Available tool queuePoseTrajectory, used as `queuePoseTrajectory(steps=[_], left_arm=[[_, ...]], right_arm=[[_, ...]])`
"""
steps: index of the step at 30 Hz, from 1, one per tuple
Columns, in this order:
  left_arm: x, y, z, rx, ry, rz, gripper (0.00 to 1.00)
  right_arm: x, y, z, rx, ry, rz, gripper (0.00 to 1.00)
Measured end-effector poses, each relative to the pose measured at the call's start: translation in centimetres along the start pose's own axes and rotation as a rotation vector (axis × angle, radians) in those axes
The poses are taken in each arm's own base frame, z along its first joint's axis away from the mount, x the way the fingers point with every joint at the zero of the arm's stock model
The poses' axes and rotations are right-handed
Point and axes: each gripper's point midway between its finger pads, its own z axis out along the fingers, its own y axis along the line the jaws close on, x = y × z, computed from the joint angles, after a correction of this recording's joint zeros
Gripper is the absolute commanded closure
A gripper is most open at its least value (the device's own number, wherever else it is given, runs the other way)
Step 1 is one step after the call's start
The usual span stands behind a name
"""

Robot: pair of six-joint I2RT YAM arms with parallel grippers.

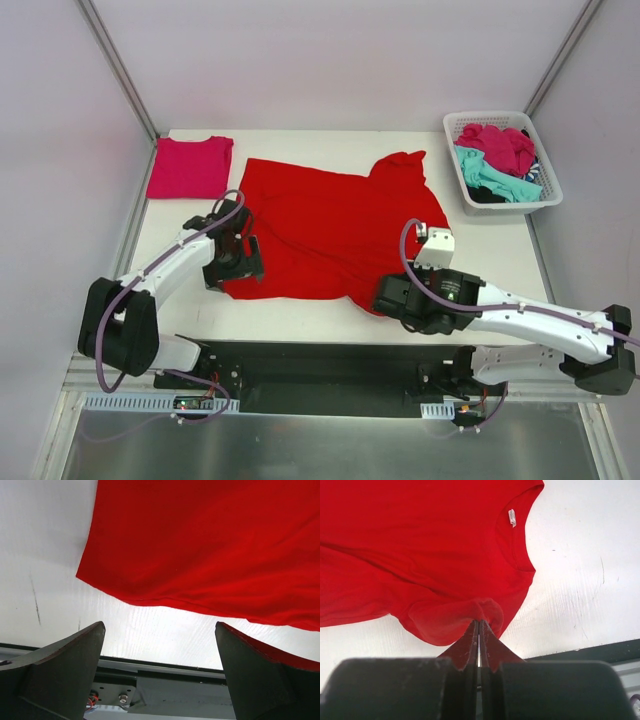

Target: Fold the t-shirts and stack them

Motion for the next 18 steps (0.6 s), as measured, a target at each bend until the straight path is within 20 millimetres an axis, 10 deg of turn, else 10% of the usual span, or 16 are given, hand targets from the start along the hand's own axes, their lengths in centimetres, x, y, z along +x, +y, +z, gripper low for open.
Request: queuePoseTrajectory(steps=[18], left_arm=[[-1.0, 1.5, 2.0, 0.023, 0.025, -0.129, 0.17]], right_arm=[[-1.2, -1.4, -0.8, -0.039, -0.024, 0.068, 0.99]])
